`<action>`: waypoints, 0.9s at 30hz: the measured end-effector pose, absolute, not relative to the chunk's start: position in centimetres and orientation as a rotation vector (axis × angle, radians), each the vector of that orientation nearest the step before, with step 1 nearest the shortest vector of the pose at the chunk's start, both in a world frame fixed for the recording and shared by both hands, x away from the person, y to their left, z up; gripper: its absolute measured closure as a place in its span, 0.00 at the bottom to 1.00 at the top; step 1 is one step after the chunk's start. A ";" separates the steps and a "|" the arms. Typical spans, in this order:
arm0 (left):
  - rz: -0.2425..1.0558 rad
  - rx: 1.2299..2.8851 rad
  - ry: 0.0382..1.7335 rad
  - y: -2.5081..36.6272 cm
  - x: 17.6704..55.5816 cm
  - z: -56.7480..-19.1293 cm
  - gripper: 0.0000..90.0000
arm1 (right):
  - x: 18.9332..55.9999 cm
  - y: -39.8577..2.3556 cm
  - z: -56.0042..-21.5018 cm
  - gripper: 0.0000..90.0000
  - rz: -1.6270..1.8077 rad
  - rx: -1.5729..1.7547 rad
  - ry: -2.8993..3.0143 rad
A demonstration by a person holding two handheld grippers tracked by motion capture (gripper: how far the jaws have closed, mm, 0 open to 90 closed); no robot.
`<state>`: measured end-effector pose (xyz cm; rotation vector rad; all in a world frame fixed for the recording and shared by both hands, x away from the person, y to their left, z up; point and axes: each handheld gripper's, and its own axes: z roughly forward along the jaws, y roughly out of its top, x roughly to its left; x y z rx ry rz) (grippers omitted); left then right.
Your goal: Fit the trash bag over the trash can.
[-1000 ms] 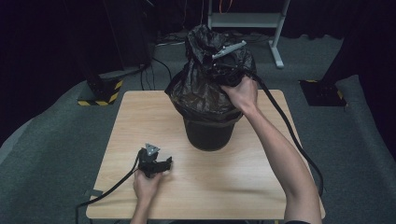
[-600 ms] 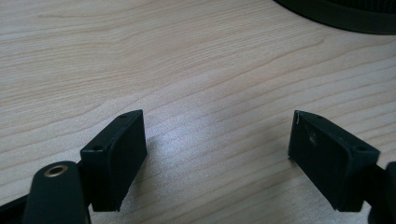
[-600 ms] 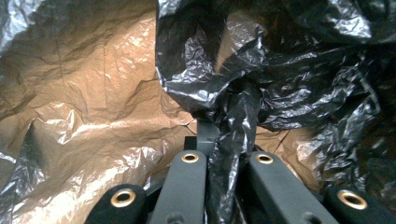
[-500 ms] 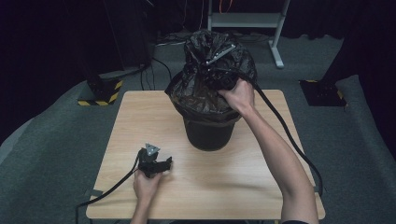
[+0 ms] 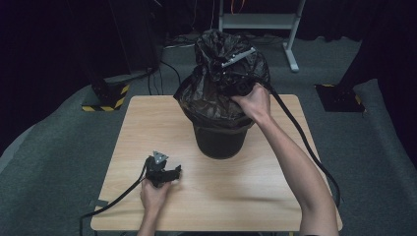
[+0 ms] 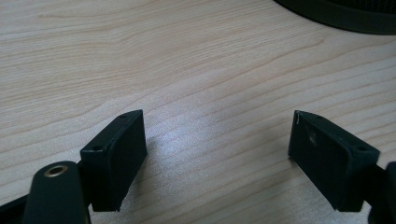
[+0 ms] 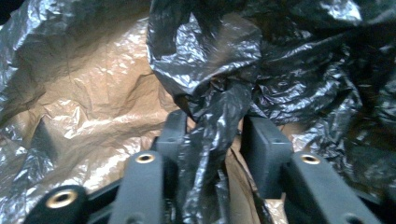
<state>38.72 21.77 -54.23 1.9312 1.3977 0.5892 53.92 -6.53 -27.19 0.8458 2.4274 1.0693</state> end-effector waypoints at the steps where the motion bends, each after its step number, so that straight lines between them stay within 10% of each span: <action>1: 0.590 1.931 1.398 21.8 38.7 -54.2 0.21 | 53.9 -6.7 -27.1 0.63 1.084 0.850 2.418; 27: 0.592 1.931 1.399 21.8 38.7 -54.2 0.22 | 52.1 -10.8 -26.4 0.32 1.256 0.849 2.282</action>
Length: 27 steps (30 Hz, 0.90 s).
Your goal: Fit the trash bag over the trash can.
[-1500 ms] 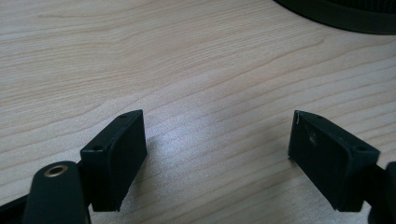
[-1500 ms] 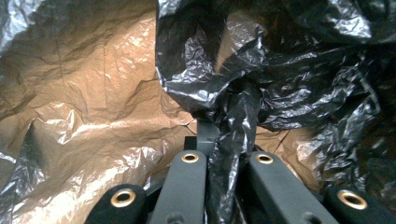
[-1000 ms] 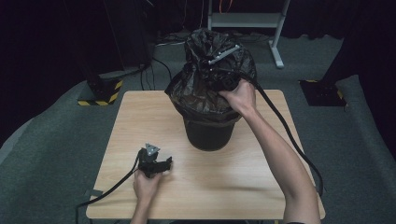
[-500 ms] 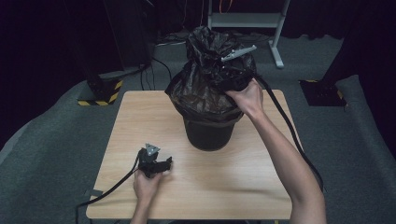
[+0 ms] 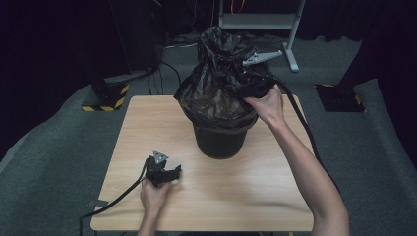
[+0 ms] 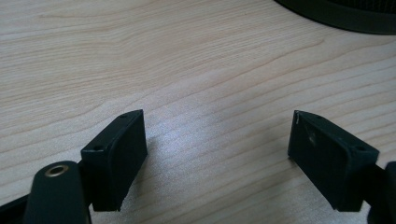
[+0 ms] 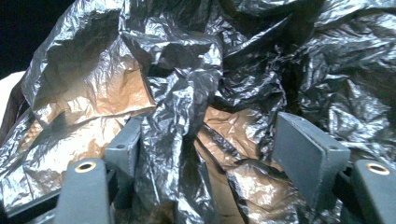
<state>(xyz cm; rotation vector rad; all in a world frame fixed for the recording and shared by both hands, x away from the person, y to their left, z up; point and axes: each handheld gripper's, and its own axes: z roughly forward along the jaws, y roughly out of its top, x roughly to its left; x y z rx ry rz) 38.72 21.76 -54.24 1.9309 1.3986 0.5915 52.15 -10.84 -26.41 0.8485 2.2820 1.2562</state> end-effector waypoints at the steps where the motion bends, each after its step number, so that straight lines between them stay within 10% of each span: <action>1: 0.591 1.931 1.398 21.8 38.7 -54.2 0.22 | 52.0 -10.9 -26.4 0.31 1.256 0.845 2.278; 27: 0.592 1.931 1.400 21.8 38.7 -54.2 0.22 | 49.9 -14.3 -25.4 0.24 1.380 0.805 2.203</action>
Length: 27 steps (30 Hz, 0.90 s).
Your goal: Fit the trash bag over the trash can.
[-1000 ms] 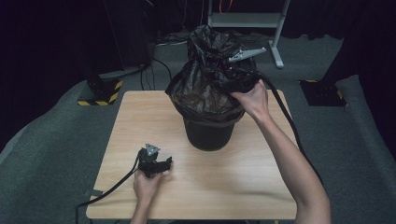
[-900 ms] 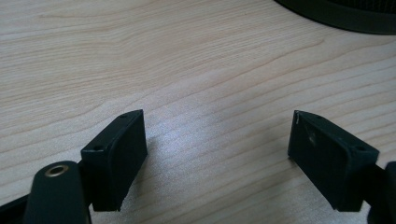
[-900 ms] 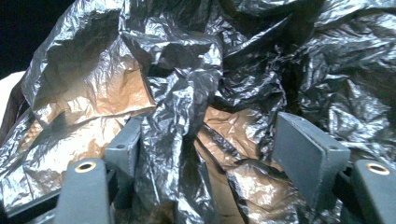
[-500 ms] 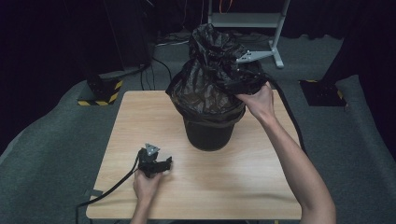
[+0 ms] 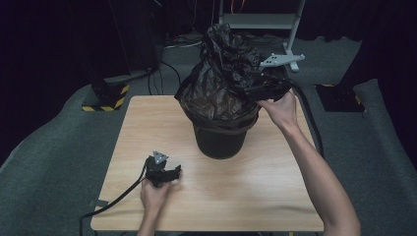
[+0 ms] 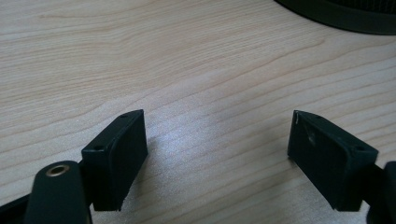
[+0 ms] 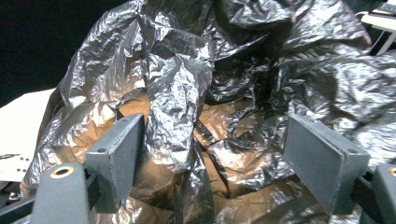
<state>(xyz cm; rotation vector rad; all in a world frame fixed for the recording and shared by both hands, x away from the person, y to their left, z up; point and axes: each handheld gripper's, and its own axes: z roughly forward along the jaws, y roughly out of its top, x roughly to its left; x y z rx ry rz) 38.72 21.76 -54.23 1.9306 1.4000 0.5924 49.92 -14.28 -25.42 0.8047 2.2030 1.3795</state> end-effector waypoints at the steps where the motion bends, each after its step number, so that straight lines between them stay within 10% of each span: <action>1: 0.591 1.929 1.401 21.7 38.7 -54.2 0.22 | 49.8 -14.5 -25.4 0.24 1.389 0.806 2.196; 27: 0.577 1.932 1.394 21.8 38.8 -54.2 0.20 | 48.4 -20.0 -26.8 0.29 1.429 0.905 2.060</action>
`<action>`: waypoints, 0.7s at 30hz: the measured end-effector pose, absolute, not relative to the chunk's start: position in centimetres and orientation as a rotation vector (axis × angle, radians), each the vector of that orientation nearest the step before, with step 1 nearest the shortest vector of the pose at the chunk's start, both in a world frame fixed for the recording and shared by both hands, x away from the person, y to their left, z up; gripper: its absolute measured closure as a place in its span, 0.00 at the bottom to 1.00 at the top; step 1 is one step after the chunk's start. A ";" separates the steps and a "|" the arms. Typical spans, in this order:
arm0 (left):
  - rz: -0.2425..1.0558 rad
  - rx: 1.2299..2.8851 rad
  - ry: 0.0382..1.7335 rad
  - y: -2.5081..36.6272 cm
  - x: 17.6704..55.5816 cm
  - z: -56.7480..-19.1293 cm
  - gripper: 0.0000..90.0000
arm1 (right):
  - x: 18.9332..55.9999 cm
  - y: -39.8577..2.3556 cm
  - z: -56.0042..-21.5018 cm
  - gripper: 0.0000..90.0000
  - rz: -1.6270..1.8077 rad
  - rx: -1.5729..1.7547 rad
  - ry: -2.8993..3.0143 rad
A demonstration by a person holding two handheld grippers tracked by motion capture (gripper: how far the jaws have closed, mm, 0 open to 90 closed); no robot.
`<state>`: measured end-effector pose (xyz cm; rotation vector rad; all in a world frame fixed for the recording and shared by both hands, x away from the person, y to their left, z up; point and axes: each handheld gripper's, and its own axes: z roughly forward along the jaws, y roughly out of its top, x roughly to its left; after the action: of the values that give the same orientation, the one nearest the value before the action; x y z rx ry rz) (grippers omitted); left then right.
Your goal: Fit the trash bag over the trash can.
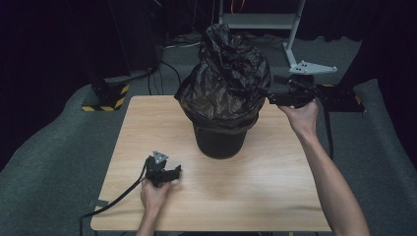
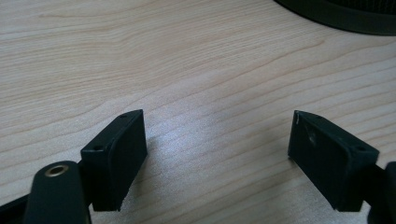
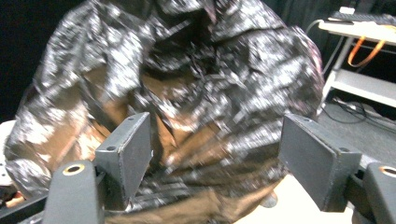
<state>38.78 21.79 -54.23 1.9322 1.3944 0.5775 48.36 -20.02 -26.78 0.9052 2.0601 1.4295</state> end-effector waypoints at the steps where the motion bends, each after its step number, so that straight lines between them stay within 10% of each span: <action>1: 0.572 1.935 1.389 21.8 38.8 -54.2 0.19 | 48.4 -20.2 -27.0 0.29 1.420 0.916 2.057; 21: 0.532 1.855 1.397 22.7 39.3 -52.1 0.25 | 48.6 -23.2 -32.4 0.33 1.396 1.115 2.017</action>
<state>39.32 22.75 -52.14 1.8551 1.3966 0.5316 48.60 -23.23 -32.45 1.1148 2.0166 1.3961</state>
